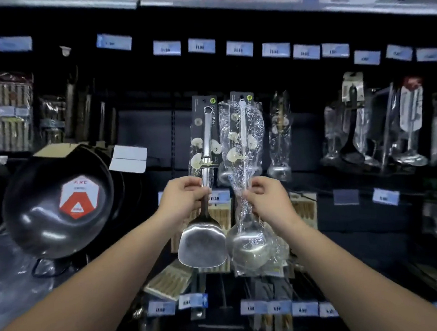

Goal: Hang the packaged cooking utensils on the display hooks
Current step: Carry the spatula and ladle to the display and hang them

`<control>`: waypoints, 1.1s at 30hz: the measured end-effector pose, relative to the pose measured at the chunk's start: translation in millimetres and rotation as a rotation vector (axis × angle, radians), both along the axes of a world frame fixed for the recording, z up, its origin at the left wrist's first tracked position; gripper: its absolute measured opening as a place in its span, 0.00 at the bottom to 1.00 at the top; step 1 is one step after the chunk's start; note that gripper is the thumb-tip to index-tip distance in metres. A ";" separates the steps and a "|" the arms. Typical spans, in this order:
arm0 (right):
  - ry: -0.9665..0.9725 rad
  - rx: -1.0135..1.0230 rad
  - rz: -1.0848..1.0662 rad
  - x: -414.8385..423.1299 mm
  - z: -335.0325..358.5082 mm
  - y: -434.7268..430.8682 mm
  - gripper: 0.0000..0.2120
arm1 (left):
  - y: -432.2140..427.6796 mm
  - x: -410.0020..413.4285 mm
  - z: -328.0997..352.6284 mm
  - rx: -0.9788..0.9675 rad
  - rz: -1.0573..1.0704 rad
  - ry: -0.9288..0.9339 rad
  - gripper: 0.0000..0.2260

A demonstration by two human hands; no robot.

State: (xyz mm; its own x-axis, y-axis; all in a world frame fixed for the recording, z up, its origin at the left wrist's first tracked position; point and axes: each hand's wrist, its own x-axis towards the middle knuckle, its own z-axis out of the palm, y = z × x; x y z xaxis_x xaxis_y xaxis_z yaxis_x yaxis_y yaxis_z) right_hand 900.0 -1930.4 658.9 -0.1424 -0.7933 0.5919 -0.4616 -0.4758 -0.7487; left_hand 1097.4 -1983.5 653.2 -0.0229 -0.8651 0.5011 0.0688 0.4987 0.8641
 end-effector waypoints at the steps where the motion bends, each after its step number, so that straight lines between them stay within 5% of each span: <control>1: 0.002 -0.014 0.002 -3.2 8.0 -7.5 0.10 | -6.8 -3.0 7.4 -0.005 0.012 0.003 0.06; 5: 0.010 -0.033 0.005 -12.9 33.4 -39.7 0.24 | -32.2 -8.9 34.8 -0.010 0.021 0.023 0.06; 10: 0.037 -0.055 0.002 -10.6 59.1 -73.2 0.24 | -61.9 0.2 58.8 -0.052 0.053 0.030 0.10; 26: -0.019 -0.003 -0.045 47.8 62.5 -134.0 0.13 | -134.8 51.7 79.3 -0.077 -0.035 -0.024 0.04; 30: -0.037 -0.022 -0.069 42.7 63.4 -132.6 0.01 | -148.4 42.8 83.7 -0.093 -0.084 -0.043 0.05; 33: -0.029 -0.057 -0.099 34.9 70.9 -132.0 0.07 | -154.0 31.5 90.4 -0.119 -0.099 -0.053 0.06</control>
State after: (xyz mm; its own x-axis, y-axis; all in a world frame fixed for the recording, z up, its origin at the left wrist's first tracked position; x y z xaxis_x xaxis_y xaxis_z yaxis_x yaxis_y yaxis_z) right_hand 934.9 -2062.4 729.8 -0.2359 -0.7397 0.6303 -0.4867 -0.4715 -0.7354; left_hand 1128.9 -2137.4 743.6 -0.1345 -0.7917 0.5959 0.0785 0.5910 0.8029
